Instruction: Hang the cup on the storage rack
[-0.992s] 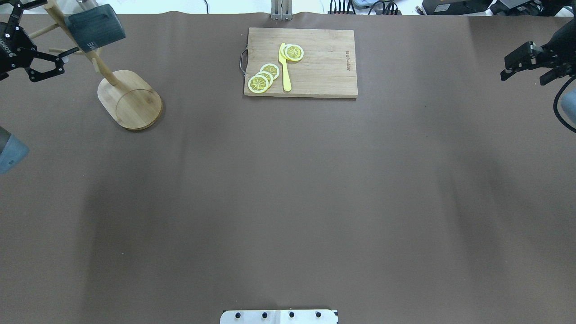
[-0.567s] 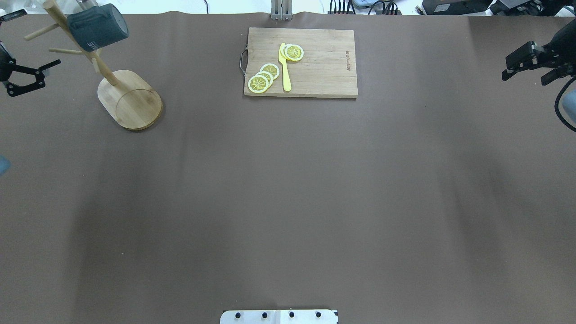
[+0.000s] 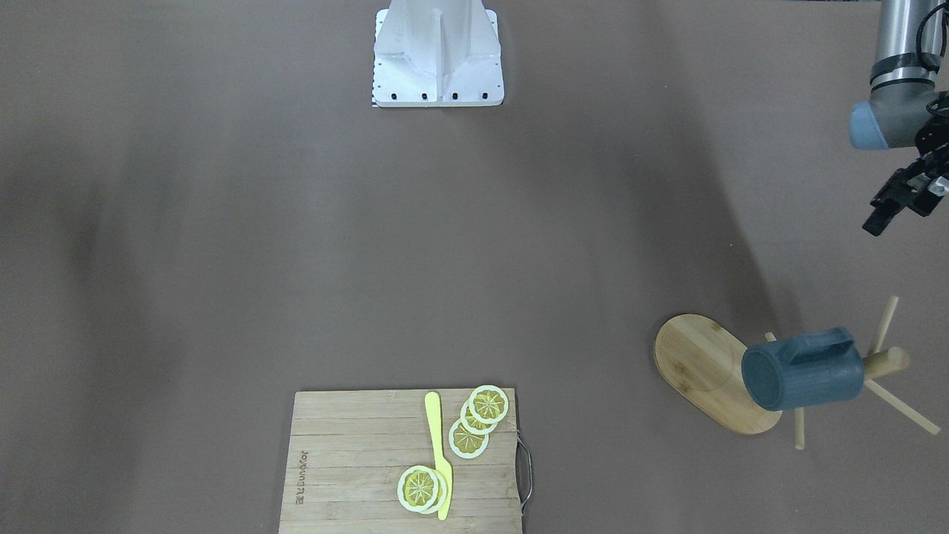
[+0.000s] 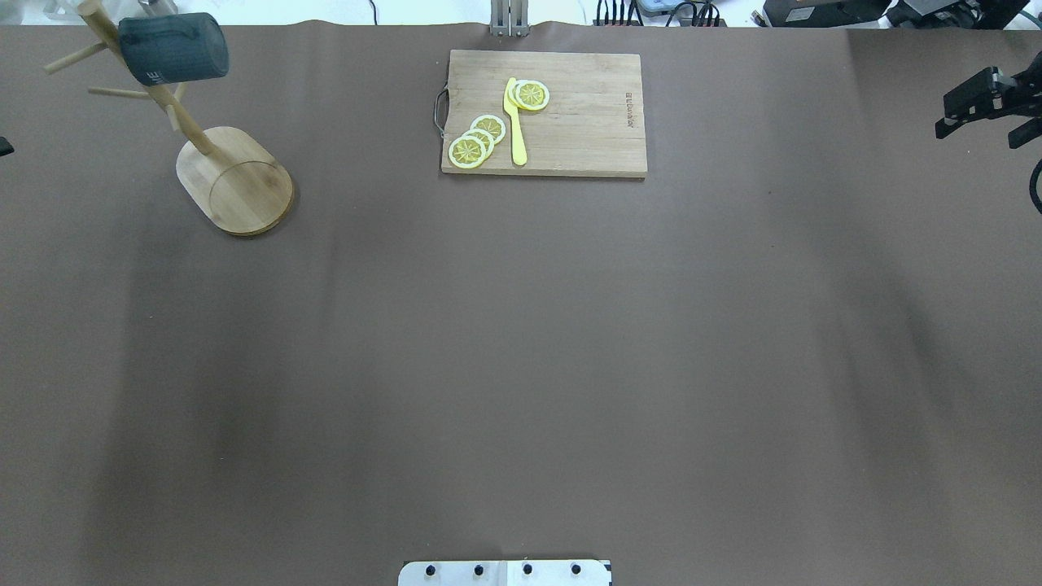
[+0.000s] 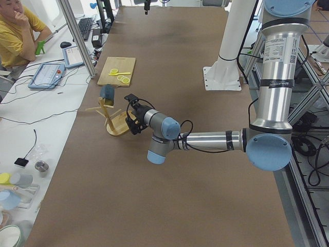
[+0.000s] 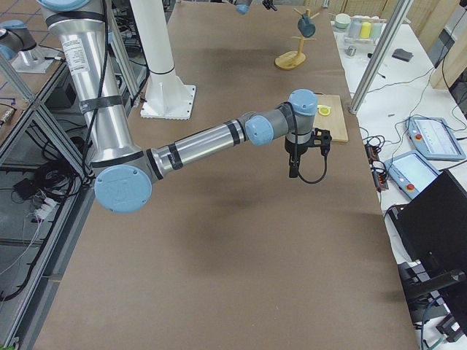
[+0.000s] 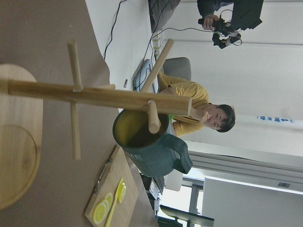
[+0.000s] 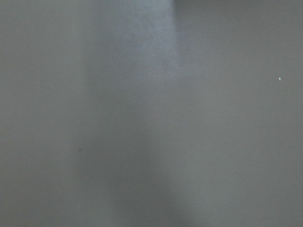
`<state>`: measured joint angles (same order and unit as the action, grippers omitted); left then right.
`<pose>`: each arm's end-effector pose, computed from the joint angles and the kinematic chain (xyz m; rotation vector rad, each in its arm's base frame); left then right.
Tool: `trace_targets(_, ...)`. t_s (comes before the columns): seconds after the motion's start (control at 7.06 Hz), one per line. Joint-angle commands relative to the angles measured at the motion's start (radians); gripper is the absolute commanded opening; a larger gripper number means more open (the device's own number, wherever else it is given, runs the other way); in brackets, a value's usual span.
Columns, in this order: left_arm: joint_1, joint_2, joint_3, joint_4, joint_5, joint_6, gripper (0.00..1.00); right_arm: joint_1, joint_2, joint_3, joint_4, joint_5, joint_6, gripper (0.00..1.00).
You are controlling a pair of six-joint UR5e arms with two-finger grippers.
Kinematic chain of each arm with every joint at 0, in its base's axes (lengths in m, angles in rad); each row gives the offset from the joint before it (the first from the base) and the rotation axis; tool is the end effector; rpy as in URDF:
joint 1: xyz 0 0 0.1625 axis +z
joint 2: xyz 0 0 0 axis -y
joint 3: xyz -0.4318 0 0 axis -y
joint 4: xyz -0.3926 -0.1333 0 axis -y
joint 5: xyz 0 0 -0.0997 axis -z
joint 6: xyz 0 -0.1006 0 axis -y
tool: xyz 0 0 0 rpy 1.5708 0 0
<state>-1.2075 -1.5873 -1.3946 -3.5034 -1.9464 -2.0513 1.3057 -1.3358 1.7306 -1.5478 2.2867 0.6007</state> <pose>0.0756 -0.4702 0.5402 0.3843 1.8058 -0.8820 -0.0883 -0.5821 0.4603 0.0670 -0.8081 0.1675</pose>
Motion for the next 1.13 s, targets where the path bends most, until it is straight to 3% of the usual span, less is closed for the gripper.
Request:
trace_targets(0.0, -0.091, 0.065, -0.006, 0.249, -0.022, 0.724, 0.98, 0.017, -0.017, -0.002, 0.003, -0.041, -0.008, 1.0)
trace_targets(0.43, -0.196, 0.079, -0.035, 0.751, -0.014, 1.605, 0.98, 0.064, -0.066, -0.016, 0.002, -0.055, -0.154, 1.0)
trace_targets(0.57, -0.219, 0.082, -0.096, 0.988, -0.044, 1.752, 0.98, 0.067, -0.083, -0.016, 0.002, -0.055, -0.172, 1.0)
trace_targets(0.71, -0.231, 0.066, -0.162, 1.261, -0.136, 1.821, 0.98, 0.076, -0.097, -0.032, -0.003, -0.044, -0.239, 1.0)
trace_targets(0.99, -0.237, -0.032, -0.283, 1.839, -0.273, 1.858, 0.98, 0.084, -0.105, -0.101, -0.002, -0.041, -0.339, 1.0)
